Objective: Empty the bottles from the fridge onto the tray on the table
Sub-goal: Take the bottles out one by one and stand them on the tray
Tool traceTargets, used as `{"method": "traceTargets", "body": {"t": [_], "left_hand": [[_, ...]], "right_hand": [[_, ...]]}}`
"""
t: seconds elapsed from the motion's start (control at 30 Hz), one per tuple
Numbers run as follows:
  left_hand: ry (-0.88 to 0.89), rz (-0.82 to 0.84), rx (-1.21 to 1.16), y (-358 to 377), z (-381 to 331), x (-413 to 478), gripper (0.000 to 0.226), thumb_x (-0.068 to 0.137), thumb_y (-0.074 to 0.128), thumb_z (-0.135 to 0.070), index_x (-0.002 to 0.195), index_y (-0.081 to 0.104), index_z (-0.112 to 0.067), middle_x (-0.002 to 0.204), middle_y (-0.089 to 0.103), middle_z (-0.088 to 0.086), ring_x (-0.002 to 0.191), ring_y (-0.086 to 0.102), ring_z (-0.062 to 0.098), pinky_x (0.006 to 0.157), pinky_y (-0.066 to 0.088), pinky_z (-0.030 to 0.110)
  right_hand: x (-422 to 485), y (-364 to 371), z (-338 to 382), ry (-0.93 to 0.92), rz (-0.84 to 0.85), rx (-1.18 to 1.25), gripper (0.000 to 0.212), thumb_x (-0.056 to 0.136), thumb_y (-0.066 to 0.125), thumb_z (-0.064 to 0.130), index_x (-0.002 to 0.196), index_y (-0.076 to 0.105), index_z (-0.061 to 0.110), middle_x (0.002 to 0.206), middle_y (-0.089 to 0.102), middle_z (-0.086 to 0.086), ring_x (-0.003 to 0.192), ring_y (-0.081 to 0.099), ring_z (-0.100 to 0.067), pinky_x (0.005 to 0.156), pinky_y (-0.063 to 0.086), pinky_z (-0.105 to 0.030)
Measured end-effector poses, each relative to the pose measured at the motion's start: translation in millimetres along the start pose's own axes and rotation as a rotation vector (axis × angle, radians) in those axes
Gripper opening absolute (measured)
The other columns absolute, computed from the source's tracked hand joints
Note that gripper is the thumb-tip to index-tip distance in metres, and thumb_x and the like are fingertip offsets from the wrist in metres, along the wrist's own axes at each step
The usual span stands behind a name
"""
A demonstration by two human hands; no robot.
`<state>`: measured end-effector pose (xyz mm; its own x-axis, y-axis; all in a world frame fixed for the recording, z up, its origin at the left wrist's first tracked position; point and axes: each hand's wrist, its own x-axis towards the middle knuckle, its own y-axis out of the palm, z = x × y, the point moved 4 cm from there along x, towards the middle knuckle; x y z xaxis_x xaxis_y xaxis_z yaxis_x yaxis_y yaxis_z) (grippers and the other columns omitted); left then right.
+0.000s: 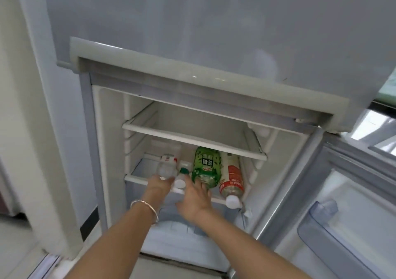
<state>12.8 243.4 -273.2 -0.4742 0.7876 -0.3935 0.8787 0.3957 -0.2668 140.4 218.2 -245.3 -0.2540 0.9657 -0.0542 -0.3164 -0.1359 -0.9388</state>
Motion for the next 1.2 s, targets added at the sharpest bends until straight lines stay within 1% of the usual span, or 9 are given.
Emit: {"method": "traceTargets", "body": {"t": [0.13,0.27,0.37,0.5,0.63,0.73,0.83,1.0,1.2], "left_hand": [[-0.139,0.032,-0.327,1.8,11.9,5.9,0.060,0.074,0.080,-0.023,0.117,0.056,0.011,0.068,0.058,0.015,0.061,0.055,0.023,0.069,0.052,0.032],[-0.052,-0.110,-0.099,-21.5,3.6,-8.3,0.066,0.064,0.068,-0.038,0.108,0.063,0.011,0.098,0.070,0.025,0.092,0.068,0.036,0.084,0.055,0.038],[0.086,-0.179,0.126,-56.7,-19.0,-31.5,0.037,0.079,0.063,-0.028,0.097,0.070,0.003,0.098,0.071,0.024,0.087,0.066,0.034,0.072,0.050,0.034],[0.320,-0.287,0.303,-104.1,-60.4,-83.5,0.035,0.087,0.060,-0.029,0.096,0.068,0.004,0.097,0.069,0.022,0.095,0.064,0.037,0.067,0.038,0.028],[0.593,-0.289,0.428,-126.4,-107.8,-139.2,0.033,0.086,0.061,-0.040,0.084,0.067,-0.007,0.084,0.069,0.014,0.072,0.060,0.027,0.060,0.039,0.026],[0.769,-0.128,0.538,-113.6,-136.3,-181.8,0.039,0.082,0.061,-0.049,0.060,0.054,-0.017,0.059,0.058,0.001,0.058,0.059,0.018,0.051,0.042,0.026],[0.928,-0.006,0.609,-94.5,-158.0,-229.3,0.038,0.081,0.063,-0.052,0.062,0.054,-0.020,0.057,0.055,-0.006,0.050,0.052,0.008,0.046,0.038,0.021],[1.196,-0.021,0.536,-71.9,-203.4,-311.4,0.040,0.083,0.054,-0.059,0.068,0.055,-0.023,0.065,0.056,-0.009,0.060,0.054,0.008,0.050,0.032,0.023],[1.296,0.190,0.087,-36.7,-267.5,-394.4,0.044,0.077,0.059,-0.063,0.064,0.052,-0.021,0.060,0.051,-0.004,0.055,0.046,0.013,0.056,0.039,0.028]], "right_hand": [[0.3,4.6,-2.5,-0.002,-0.005,0.014,0.090,0.083,0.064,0.024,0.153,0.009,0.025,0.157,0.022,-0.012,0.144,0.019,-0.034,0.118,0.018,-0.047],[-3.8,4.6,3.7,-0.014,-0.027,0.040,0.095,0.083,0.066,0.023,0.154,0.004,0.025,0.157,0.020,-0.011,0.145,0.018,-0.034,0.119,0.018,-0.045],[-9.8,-2.1,13.2,-0.020,-0.026,0.075,0.101,0.081,0.069,0.021,0.154,0.000,0.027,0.160,0.016,-0.008,0.147,0.015,-0.031,0.120,0.017,-0.043],[-27.6,-23.1,34.2,-0.032,0.011,0.104,0.106,0.080,0.071,0.020,0.154,-0.004,0.030,0.164,0.006,-0.004,0.150,0.010,-0.029,0.120,0.016,-0.043],[-54.9,-50.6,54.1,-0.063,0.047,0.130,0.109,0.073,0.079,0.027,0.153,0.006,0.028,0.157,0.025,-0.006,0.143,0.028,-0.033,0.115,0.028,-0.046],[-84.2,-79.7,61.8,-0.109,0.131,0.204,0.104,0.068,0.084,0.030,0.148,0.017,0.029,0.143,0.045,-0.003,0.130,0.047,-0.027,0.108,0.041,-0.043],[-120.5,-115.0,56.5,-0.125,0.290,0.197,0.094,0.070,0.085,0.029,0.146,0.029,0.026,0.143,0.047,0.000,0.130,0.047,-0.023,0.111,0.038,-0.038],[-181.3,-190.3,27.3,-0.001,0.196,0.576,0.061,0.072,0.082,0.020,0.127,0.055,0.019,0.117,0.064,0.000,0.102,0.062,-0.019,0.081,0.055,-0.031],[-243.5,-294.7,-9.8,0.048,-0.149,0.748,0.043,0.073,0.082,0.015,0.109,0.059,0.022,0.101,0.069,0.002,0.092,0.068,-0.015,0.074,0.058,-0.028]]}}
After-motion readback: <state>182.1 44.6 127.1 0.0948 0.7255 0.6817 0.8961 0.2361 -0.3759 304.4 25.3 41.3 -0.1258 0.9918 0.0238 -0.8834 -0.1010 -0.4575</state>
